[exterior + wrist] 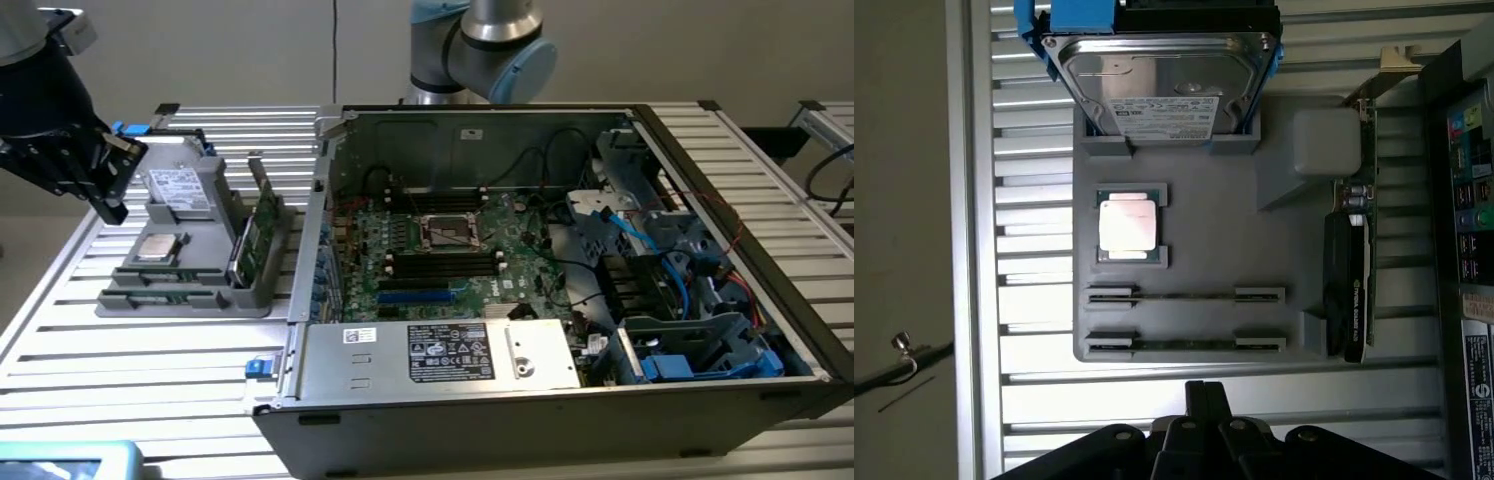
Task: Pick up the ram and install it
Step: 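Pick up the ram and move it above insertion slot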
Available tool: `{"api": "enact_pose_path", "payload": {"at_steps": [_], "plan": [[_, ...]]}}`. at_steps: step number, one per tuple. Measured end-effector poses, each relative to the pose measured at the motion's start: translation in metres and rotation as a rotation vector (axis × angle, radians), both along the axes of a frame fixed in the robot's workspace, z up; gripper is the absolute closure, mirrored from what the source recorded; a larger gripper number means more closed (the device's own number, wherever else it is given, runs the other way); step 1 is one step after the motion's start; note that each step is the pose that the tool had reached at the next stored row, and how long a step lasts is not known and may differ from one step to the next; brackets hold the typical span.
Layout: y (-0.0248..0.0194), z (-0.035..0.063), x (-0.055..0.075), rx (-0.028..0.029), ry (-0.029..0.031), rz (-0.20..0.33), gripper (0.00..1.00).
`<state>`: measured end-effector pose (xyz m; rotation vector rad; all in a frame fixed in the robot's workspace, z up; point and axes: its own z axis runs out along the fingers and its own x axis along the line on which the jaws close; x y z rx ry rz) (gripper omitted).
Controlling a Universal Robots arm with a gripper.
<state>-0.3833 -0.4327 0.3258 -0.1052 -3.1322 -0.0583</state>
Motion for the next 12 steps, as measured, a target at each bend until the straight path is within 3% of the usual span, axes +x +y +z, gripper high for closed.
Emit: {"api": "enact_pose_path", "payload": {"at_steps": [4, 12], "plan": [[0.0010, -0.0006, -0.0016, -0.0024, -0.0003, 0.005, 0.89], [0.0010, -0.0026, -0.0017, -0.0028, -0.0001, 0.150, 0.89]]}}
